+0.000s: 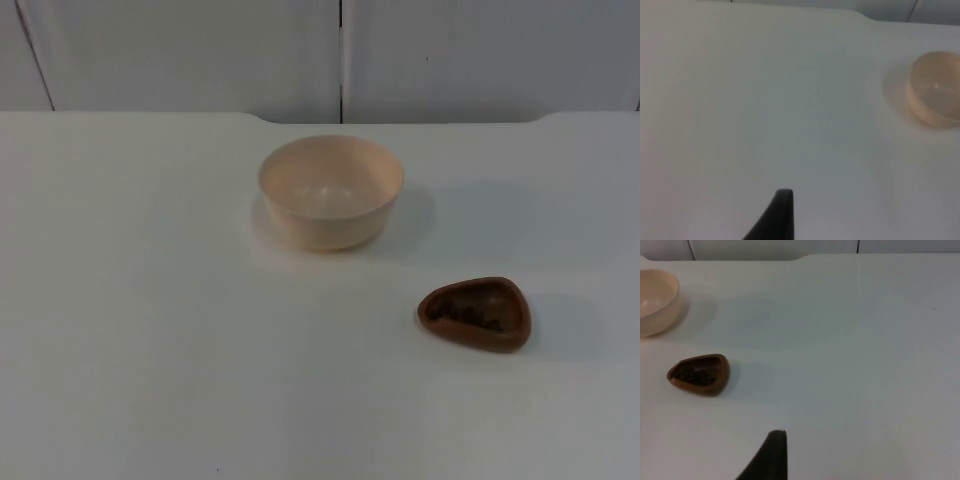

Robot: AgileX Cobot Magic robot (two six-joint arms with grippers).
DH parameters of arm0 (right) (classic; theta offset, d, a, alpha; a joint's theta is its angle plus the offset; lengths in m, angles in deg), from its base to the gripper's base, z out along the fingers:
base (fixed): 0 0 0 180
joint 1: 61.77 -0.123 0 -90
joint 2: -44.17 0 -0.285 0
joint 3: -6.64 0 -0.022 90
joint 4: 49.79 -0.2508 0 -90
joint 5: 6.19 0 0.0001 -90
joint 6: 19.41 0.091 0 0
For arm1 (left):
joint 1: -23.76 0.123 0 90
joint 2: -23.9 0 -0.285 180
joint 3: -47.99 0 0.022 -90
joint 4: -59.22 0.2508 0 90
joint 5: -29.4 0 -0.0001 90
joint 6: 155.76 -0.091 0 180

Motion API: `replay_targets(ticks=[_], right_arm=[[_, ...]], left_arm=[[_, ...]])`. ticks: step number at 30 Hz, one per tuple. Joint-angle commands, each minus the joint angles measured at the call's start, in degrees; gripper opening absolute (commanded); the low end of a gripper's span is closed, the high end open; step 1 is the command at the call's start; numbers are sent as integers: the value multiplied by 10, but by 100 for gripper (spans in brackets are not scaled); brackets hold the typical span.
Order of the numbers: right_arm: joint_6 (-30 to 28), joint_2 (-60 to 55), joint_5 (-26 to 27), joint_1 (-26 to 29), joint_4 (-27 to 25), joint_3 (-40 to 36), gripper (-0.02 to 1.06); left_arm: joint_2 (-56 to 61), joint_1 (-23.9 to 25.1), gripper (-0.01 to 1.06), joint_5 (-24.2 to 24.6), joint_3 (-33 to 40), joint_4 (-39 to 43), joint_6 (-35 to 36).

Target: Pick up the bowl with the left hand and pour the coffee beans from the cup into the bowl with the right hand.

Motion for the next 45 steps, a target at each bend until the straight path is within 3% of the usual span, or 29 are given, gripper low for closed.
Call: replay_targets(ticks=[1,18,45], right_arm=[[-1,2,2,4,0,-1,105],[-1,2,2,4,0,-1,105],[-5,2,3,4,1,-1,105]], left_arm=[[-17,3,100,-2,-18,-8,-5],[-115,3,100,-3,-91,-61,-55],[-286,-12,99,-18,-137,-141,-110]])
